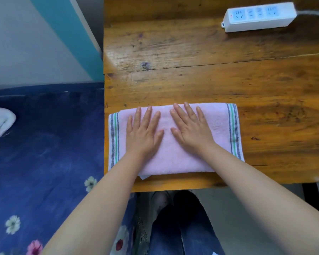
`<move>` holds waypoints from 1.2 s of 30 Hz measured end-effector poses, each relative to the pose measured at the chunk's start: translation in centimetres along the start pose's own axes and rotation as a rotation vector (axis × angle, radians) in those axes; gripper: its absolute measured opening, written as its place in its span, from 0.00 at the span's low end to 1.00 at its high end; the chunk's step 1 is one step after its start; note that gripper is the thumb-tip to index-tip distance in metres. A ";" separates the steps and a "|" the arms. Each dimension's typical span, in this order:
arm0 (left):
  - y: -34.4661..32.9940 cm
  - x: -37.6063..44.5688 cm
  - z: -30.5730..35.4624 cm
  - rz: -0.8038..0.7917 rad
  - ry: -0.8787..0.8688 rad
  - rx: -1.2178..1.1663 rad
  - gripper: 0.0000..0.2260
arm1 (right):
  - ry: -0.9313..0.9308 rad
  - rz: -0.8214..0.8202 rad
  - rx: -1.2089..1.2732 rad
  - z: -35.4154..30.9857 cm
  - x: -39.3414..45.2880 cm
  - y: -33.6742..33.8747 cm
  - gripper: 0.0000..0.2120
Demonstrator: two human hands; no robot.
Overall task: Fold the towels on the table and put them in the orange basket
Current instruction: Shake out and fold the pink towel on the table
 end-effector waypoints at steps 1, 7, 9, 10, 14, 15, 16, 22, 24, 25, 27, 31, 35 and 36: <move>0.0 0.0 -0.4 -0.009 0.009 -0.005 0.28 | -0.004 0.006 -0.001 0.4 0.1 0.1 0.26; 0.9 -1.0 -5.2 0.017 0.186 -0.044 0.26 | -0.232 0.002 0.080 7.4 0.7 1.0 0.30; 1.1 -1.0 -5.4 0.022 0.180 -0.048 0.26 | -0.273 0.012 0.113 9.3 0.6 1.3 0.30; 1.1 -1.1 -5.5 0.028 0.180 -0.057 0.26 | -0.278 0.020 0.103 9.8 0.5 1.4 0.30; 1.2 -1.2 -5.7 0.046 0.213 -0.065 0.25 | -0.392 0.005 0.151 13.1 0.0 1.4 0.31; 1.2 -1.4 -6.1 0.051 0.246 -0.064 0.24 | -0.411 -0.001 0.160 13.7 -0.3 1.5 0.31; 1.3 -1.8 -6.7 0.054 0.290 -0.070 0.24 | -0.420 -0.010 0.167 14.1 -0.7 1.5 0.31; 1.4 -4.3 -7.6 0.029 0.323 -0.041 0.26 | -0.453 0.045 0.228 13.4 -5.0 2.8 0.32; 2.0 -4.5 -6.1 0.059 0.268 -0.005 0.26 | -0.384 0.084 0.193 11.3 -6.6 3.0 0.30; 2.2 -4.5 -4.8 0.070 0.211 -0.004 0.26 | -0.345 0.090 0.168 10.2 -7.3 2.8 0.30; 1.7 -4.7 -2.0 0.065 0.084 -0.025 0.30 | -0.309 0.050 0.112 9.0 -8.3 1.5 0.27; -1.2 -7.5 -1.2 -0.039 0.106 -0.066 0.38 | -0.393 -0.064 0.057 11.1 -9.6 -1.7 0.24; -1.4 -8.7 -1.4 -0.045 0.186 -0.011 0.33 | -0.496 -0.037 0.170 12.6 -10.8 -1.5 0.26; -1.2 -8.7 -1.3 -0.041 0.194 -0.018 0.31 | -0.540 -0.015 0.207 12.7 -11.2 -1.2 0.27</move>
Point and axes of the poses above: each hand's wrist, its own x-axis towards the middle knuckle, its own y-axis out of the back of the hand, z = x × y, the point moved 10 cm from there along x, towards the middle knuckle, and after that the axes turned 14 degrees about -y, right-handed, at the moved point
